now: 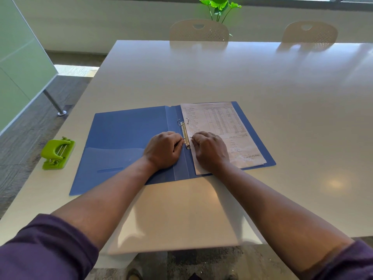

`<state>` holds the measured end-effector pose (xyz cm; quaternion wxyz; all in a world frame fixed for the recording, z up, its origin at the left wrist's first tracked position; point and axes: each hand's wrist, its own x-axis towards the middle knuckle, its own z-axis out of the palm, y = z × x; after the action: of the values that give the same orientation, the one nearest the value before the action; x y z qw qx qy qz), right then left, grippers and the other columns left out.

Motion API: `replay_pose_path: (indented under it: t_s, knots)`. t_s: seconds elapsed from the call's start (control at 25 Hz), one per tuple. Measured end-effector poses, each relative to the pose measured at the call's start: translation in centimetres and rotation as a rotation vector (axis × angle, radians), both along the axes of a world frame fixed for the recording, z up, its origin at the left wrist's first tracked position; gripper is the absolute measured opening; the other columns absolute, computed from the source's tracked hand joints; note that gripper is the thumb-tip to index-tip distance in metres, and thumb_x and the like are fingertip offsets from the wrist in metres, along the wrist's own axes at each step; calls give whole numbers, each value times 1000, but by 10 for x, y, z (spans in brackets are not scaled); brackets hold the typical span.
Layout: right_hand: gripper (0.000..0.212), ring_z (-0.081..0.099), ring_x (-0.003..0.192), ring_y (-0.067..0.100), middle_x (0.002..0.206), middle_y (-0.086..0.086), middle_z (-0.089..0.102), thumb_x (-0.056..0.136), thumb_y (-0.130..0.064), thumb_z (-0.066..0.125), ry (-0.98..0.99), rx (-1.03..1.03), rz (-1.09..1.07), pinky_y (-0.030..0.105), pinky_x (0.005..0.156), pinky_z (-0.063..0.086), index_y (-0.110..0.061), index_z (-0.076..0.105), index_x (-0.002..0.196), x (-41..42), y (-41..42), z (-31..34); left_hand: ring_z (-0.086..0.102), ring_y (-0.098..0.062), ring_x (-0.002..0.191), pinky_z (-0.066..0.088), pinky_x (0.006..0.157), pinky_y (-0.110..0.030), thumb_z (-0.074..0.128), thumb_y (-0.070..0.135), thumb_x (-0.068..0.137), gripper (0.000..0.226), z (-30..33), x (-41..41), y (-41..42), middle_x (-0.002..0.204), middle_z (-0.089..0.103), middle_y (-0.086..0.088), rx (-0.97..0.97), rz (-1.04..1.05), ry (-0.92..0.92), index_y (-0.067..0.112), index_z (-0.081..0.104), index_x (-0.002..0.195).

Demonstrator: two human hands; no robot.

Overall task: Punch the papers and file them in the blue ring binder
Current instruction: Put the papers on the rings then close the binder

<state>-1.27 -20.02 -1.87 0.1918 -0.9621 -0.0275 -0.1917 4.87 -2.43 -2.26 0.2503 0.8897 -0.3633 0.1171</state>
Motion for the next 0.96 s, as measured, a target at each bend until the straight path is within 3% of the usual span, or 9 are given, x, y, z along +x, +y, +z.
replay_pose_path:
  t_s: [0.24,0.36,0.48,0.68,0.8,0.96]
  knots:
    - [19,70,104,32,116,8,76,96,-12,57,-1,-72,4,41,90,50,-8,76,100,-1,1,-1,61,-24,70,53,63,-39,52,34,98,26,-1,-1,-2,80,66,-2,27,2,-24,14,62,85]
    - [21,70,103,33,115,9,76,96,-18,58,4,-42,-2,41,88,51,-8,76,99,-2,1,0,61,-27,102,50,87,-42,57,41,96,31,0,-1,-6,114,66,-5,67,7,39,17,59,116]
    - [23,70,98,32,113,7,76,95,-23,57,21,-1,-16,41,82,53,-8,75,96,-4,-1,1,40,-23,136,30,109,-42,54,48,98,49,1,1,-10,151,43,3,160,-5,114,29,45,142]
    - [27,73,91,31,111,7,76,92,-24,56,-10,-29,-24,39,75,56,-8,77,99,-7,-14,9,24,-18,150,16,115,-39,41,58,101,53,2,-2,-21,165,30,6,246,45,180,36,42,150]
    - [30,70,107,29,124,7,73,94,-22,59,15,9,-150,42,89,55,-8,74,115,-11,-26,12,21,-18,152,15,118,-42,40,63,98,58,1,-2,-25,167,26,5,279,101,201,38,40,150]
    - [63,40,145,28,158,8,46,97,-47,51,295,23,-397,47,117,30,-10,49,148,-19,-53,9,17,-17,153,12,118,-41,39,63,98,60,2,-7,-31,168,21,7,287,155,224,39,36,152]
